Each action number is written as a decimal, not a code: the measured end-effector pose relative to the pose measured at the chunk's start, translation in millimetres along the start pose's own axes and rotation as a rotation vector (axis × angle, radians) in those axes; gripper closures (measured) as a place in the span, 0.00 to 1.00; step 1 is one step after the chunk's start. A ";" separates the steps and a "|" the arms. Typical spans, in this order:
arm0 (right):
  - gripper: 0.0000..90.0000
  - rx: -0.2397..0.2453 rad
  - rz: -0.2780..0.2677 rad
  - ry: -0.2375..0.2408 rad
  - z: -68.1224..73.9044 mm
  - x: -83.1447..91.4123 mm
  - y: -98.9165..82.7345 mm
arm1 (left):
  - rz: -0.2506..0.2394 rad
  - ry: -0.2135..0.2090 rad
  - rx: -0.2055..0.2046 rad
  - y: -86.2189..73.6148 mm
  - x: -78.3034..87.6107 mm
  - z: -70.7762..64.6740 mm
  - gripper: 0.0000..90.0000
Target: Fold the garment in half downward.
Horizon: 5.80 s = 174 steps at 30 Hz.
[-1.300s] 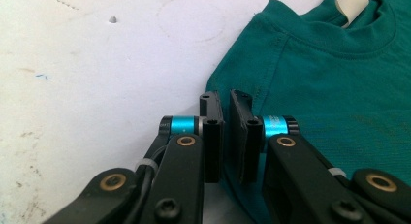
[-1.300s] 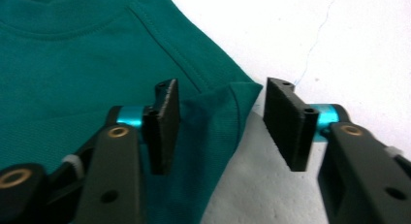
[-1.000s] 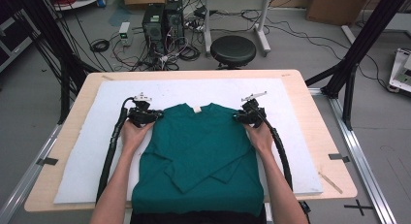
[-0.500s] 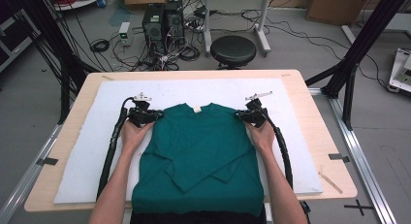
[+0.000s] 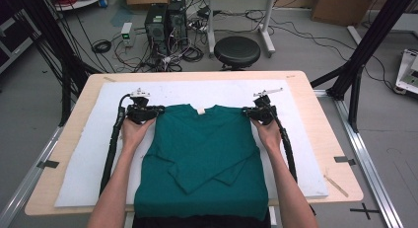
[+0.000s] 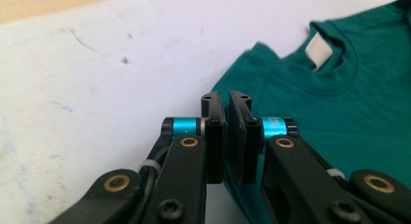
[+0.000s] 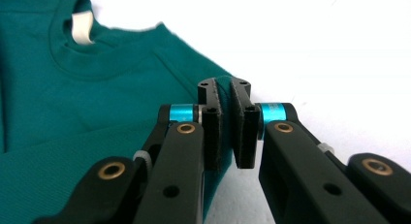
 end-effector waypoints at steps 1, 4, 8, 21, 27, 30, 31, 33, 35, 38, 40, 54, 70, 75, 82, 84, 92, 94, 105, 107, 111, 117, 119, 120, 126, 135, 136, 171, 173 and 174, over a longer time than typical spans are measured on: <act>0.95 0.005 0.001 0.000 0.1 1.6 3.4 | -0.005 0.001 0.005 2.1 0.9 0.2 0.95; 0.95 0.021 -0.005 -0.004 2.4 4.4 15.7 | -0.001 0.013 0.013 6.4 2.0 3.7 0.95; 0.95 0.036 -0.003 -0.021 4.0 0.4 31.3 | 0.001 0.029 0.028 13.4 0.9 10.9 0.95; 0.95 0.017 -0.026 -0.050 -5.3 -5.7 66.1 | -0.048 0.033 0.038 51.4 -3.7 24.1 0.95; 0.95 0.007 -0.062 -0.052 -10.1 1.8 80.5 | -0.061 0.030 0.012 72.3 -4.2 22.7 0.95; 0.95 0.013 -0.090 -0.071 -11.0 7.2 84.5 | -0.110 0.043 -0.009 80.9 -0.6 21.2 0.95; 0.95 0.005 -0.098 -0.066 -11.8 8.3 85.0 | -0.117 0.040 -0.006 82.0 0.1 21.2 0.95; 0.95 0.001 -0.103 -0.062 -13.4 10.1 85.2 | -0.121 0.040 0.004 82.7 1.3 21.9 0.95; 0.95 -0.003 -0.108 -0.061 -13.6 11.5 85.8 | -0.123 0.038 0.004 83.3 2.7 21.3 0.95; 0.95 -0.005 -0.133 -0.046 -12.0 15.2 88.6 | -0.145 0.022 0.006 86.1 5.7 19.9 0.95; 0.95 -0.005 -0.141 -0.037 -11.4 17.2 89.5 | -0.157 0.013 0.008 88.0 7.9 19.0 0.95; 0.94 -0.004 -0.123 0.000 -13.8 22.9 85.1 | -0.153 -0.014 -0.021 84.0 7.8 12.3 0.94; 0.94 0.046 -0.090 0.043 3.8 35.0 56.6 | -0.111 -0.040 -0.055 53.1 26.7 -11.8 0.94; 0.94 0.068 -0.066 0.041 7.4 38.9 36.3 | -0.101 -0.062 -0.077 38.9 34.1 -23.3 0.94; 0.94 0.041 -0.045 0.076 14.7 46.1 3.3 | -0.082 -0.084 -0.070 7.5 45.3 -32.7 0.94; 0.94 0.043 -0.038 0.078 18.5 47.8 -5.5 | -0.079 -0.098 -0.070 -0.1 48.1 -36.1 0.94; 0.94 0.074 -0.027 0.069 35.0 59.7 -36.7 | -0.051 -0.124 -0.088 -28.2 65.7 -53.3 0.94; 0.94 0.088 -0.019 0.068 40.9 64.9 -46.1 | -0.050 -0.129 -0.103 -34.2 72.3 -57.4 0.94; 0.94 0.086 -0.026 0.111 56.8 84.8 -74.3 | -0.007 -0.184 -0.099 -64.1 93.8 -75.0 0.94; 0.94 0.078 -0.019 0.120 57.9 86.9 -79.9 | 0.003 -0.194 -0.091 -68.8 96.2 -76.7 0.94; 0.93 0.048 -0.018 0.142 59.1 91.5 -93.1 | 0.022 -0.205 -0.082 -80.4 100.8 -81.5 0.94; 0.93 0.045 -0.020 0.150 62.7 96.0 -107.2 | 0.037 -0.217 -0.070 -89.3 105.4 -86.1 0.94; 0.93 0.044 -0.021 0.146 64.3 96.4 -110.5 | 0.042 -0.227 -0.059 -91.0 105.6 -87.0 0.94; 0.93 0.044 -0.020 0.144 64.6 96.3 -111.5 | 0.048 -0.228 -0.054 -92.4 105.5 -86.9 0.94; 0.93 0.040 -0.020 0.148 67.5 99.9 -114.8 | 0.066 -0.249 -0.034 -98.6 109.0 -90.1 0.94; 0.66 0.007 -0.015 0.165 70.0 104.3 -114.9 | 0.023 -0.297 0.013 -89.0 114.5 -93.0 0.74; 0.62 0.007 -0.028 0.170 71.3 105.2 -111.0 | 0.003 -0.300 0.022 -82.2 114.0 -92.9 0.71; 0.90 0.028 0.122 0.278 99.8 104.4 -133.0 | 0.138 -0.403 -0.098 -99.8 110.3 -146.8 0.97; 0.79 0.025 0.120 0.286 100.9 103.8 -131.6 | 0.125 -0.404 -0.086 -97.3 107.2 -147.3 0.87; 0.72 0.028 0.111 0.281 102.2 103.2 -128.0 | 0.117 -0.400 -0.083 -95.9 105.7 -147.6 0.80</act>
Point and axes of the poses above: each handheld gripper's, and its own axes: x roughly backward along the jaws, y roughly out of its top, z roughly to its left, the point moved 7 cm from there along -x, roughly forward along the jaws, and after that the axes turned 5 degrees about -z, right-handed, at the moved point
